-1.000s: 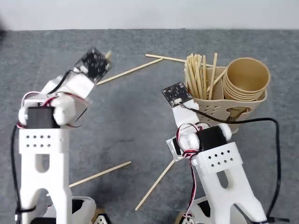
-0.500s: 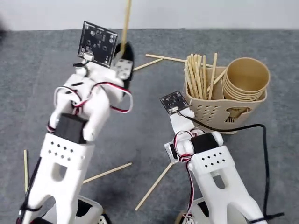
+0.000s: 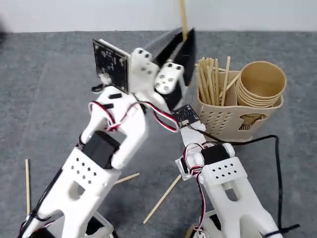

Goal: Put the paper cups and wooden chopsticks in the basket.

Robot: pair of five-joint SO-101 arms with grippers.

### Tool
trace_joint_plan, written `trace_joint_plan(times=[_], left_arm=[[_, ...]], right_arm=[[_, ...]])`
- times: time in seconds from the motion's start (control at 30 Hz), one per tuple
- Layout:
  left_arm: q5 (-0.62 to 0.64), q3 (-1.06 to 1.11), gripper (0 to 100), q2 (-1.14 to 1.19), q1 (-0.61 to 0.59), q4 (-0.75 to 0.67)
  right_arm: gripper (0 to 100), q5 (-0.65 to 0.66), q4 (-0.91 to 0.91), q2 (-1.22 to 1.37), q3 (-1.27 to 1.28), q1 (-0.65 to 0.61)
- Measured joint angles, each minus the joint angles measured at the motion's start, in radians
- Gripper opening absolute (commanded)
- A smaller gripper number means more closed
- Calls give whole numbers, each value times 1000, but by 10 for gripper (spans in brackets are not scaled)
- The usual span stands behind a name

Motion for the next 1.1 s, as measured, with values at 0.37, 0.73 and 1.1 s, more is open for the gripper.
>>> trace_joint_plan(times=[0.37,0.73,1.1], left_arm=[[11,-32,15,333,57,-212],[14,-80,152,443,57,-124],[14,-147,152,235,-178,256]], right_arm=[[9,0,0,0,0,43],[9,0,0,0,0,49],[9,0,0,0,0,49]])
